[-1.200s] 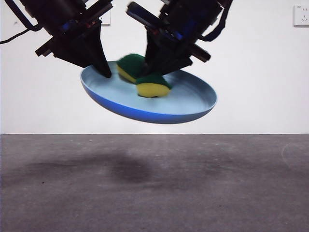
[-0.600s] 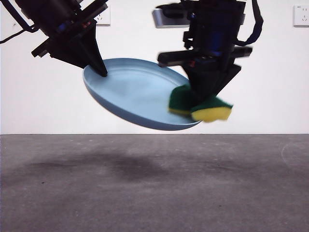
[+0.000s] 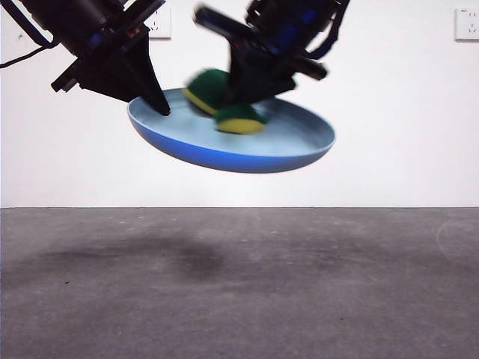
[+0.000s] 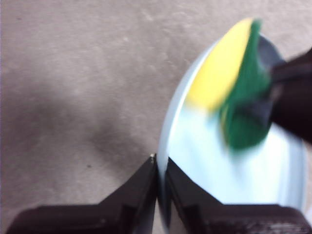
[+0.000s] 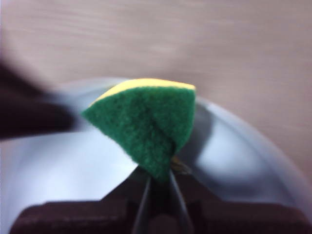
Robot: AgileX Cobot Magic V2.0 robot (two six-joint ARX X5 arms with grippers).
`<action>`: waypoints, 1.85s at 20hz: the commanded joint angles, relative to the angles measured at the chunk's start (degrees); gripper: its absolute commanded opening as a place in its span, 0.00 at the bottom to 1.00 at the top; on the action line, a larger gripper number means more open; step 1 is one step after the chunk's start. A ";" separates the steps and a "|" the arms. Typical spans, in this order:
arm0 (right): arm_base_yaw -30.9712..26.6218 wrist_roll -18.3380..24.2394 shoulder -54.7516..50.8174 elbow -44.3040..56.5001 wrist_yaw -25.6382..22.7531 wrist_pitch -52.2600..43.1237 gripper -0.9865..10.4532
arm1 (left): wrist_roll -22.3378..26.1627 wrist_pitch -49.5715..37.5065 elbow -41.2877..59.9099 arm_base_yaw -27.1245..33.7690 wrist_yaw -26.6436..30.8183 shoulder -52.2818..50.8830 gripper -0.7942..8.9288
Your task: Pick up the plate,pick up the cloth,clean the plate with the cloth
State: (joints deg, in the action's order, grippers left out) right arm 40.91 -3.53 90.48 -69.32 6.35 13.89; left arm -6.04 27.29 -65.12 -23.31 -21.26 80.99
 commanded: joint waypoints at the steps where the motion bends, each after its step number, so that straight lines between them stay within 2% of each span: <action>1: 0.22 -1.66 0.83 0.46 8.72 3.50 0.08 | -0.39 -3.85 0.02 -0.28 -3.17 -0.07 0.07; 3: 0.42 -1.22 0.83 0.46 11.76 9.22 0.08 | -1.90 -5.95 0.02 0.24 -3.02 -0.07 0.07; 5: 0.39 1.55 0.83 0.46 9.55 17.16 0.08 | -2.86 -6.97 0.02 0.74 -2.99 -0.07 0.07; 7: 0.39 2.14 0.83 0.46 -0.31 24.13 0.08 | -2.93 -6.14 0.02 0.96 -3.08 -0.07 0.07; 9: 0.35 2.05 0.81 0.46 -13.64 26.95 0.08 | -2.78 -4.09 0.02 0.92 -3.28 -0.07 0.07; 11: 0.28 1.90 0.68 0.46 -25.07 24.76 0.08 | -2.36 -1.38 0.02 0.61 -4.07 -0.07 0.07; 12: 0.22 1.90 0.59 0.46 -27.89 21.42 0.08 | -0.85 -0.11 0.02 0.20 -4.63 -0.07 0.07; 15: 0.02 1.88 0.57 0.46 -25.33 12.37 0.08 | 1.70 2.16 0.02 -0.76 -4.20 -0.07 0.07; 18: 0.02 1.77 0.46 0.44 -17.86 4.44 0.08 | 2.86 3.76 0.02 -1.31 -2.51 -0.07 0.07; 21: 0.04 0.15 -0.39 0.44 -10.45 0.35 0.08 | 3.63 5.16 0.02 -1.57 3.63 -0.04 0.07; 23: 0.15 -2.43 -2.67 0.44 -8.26 -0.02 0.08 | 5.03 6.38 0.04 -1.62 10.78 -0.04 0.07; 26: 0.15 -3.06 -8.92 0.44 -8.00 0.04 0.08 | 6.32 7.08 0.04 -1.11 19.26 0.87 0.07; 33: 0.13 -3.04 -25.68 0.44 -8.20 2.67 0.08 | 6.32 3.04 0.04 1.16 21.94 11.56 0.07; 37: 0.13 -3.06 -29.48 0.44 -9.27 8.85 0.08 | 6.01 -1.01 0.04 1.68 27.54 17.09 0.08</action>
State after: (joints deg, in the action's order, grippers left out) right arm 40.93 -6.07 60.86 -69.32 -2.46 21.80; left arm -0.58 26.63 -65.25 -21.93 3.62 96.64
